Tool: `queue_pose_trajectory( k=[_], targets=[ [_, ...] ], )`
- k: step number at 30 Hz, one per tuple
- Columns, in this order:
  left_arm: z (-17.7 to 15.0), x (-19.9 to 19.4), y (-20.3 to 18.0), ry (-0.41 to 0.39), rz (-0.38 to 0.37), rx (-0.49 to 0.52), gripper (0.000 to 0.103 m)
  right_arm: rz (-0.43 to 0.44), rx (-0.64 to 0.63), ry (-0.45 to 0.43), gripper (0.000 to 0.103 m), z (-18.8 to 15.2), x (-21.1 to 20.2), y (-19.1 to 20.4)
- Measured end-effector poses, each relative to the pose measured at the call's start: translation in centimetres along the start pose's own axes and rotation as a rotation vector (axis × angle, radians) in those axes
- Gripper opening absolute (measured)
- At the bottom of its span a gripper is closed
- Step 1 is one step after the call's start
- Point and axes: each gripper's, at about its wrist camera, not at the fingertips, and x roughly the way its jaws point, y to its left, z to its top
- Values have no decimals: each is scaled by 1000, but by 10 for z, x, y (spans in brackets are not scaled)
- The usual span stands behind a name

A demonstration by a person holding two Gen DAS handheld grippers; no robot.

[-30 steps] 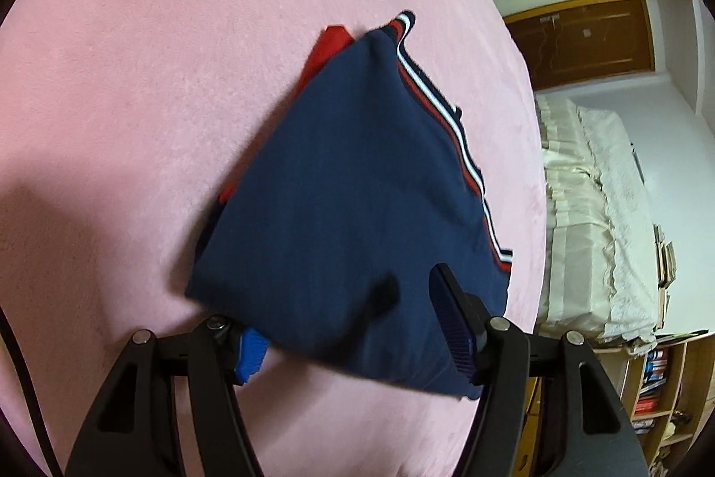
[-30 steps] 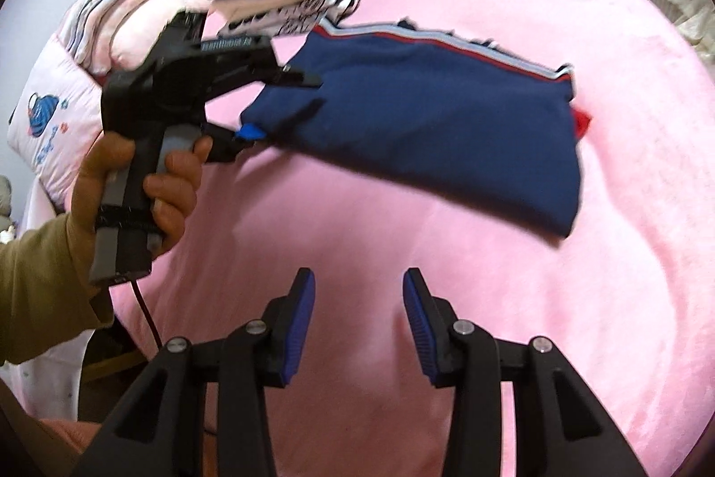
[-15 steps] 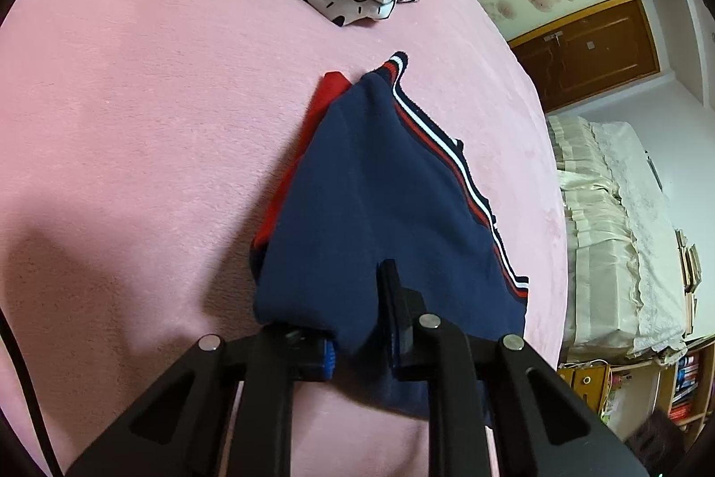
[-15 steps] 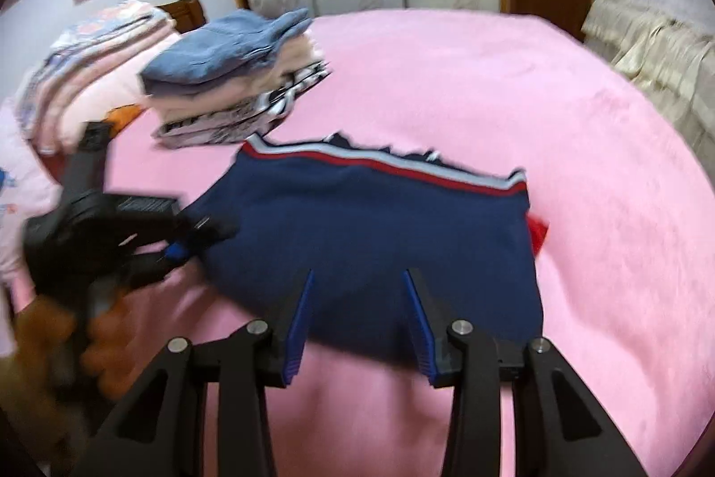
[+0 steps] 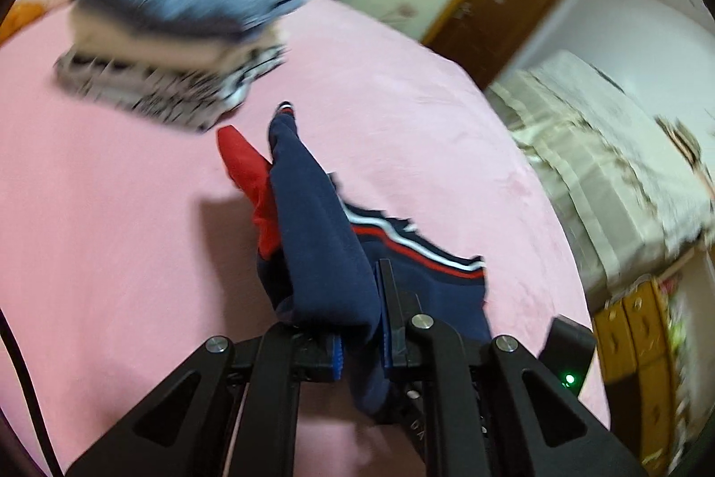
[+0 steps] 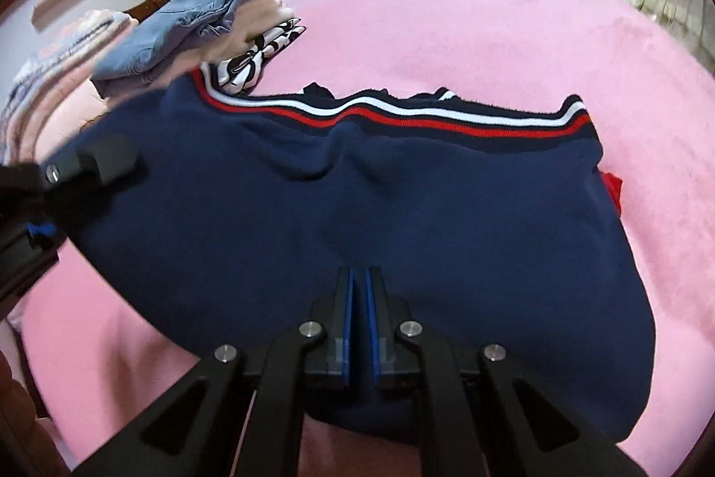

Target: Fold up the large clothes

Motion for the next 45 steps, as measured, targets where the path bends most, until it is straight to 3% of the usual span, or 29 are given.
queue_pose_trajectory(
  k=[3,6,13,17,20,22,23,24,26,30,32,35,39,45],
  targets=[
    [4,-1,-29,-15,-13,104,10,98,85,1,5,3,-16,-17],
    [2,2,-56,-10,-32,184,10,109,189,-75,5,1,-48,-46],
    [-27,32,-120,85,-107,358,10,-74,314,-177,6,-17,-105,-111],
    [-57,67,-145,205,-83,459,10,-152,353,-130,6,-33,-107,-137],
    [-77,93,-150,334,-39,507,17,-168,373,-95,6,-39,-105,-143],
    [-75,89,-152,334,-46,519,22,-163,373,-89,7,-40,-108,-143],
    [-72,84,-152,332,-62,507,35,-156,371,-92,7,-39,-110,-141],
    [-66,77,-150,332,-84,478,55,-149,368,-97,7,-38,-113,-141],
    [-56,65,-145,316,-93,432,73,-127,364,-101,9,-35,-120,-140],
    [-33,33,-133,285,-134,360,73,-78,371,-129,29,-18,-131,-139],
    [-22,20,-122,255,-98,322,73,-38,375,-147,31,-7,-138,-133],
    [-10,17,-102,247,-16,265,73,21,372,-152,45,10,-143,-124],
    [-12,44,-76,327,88,206,73,26,303,-86,48,27,-126,-104],
    [-27,74,-47,451,41,54,73,-44,224,30,48,21,-88,-86]
  ],
)
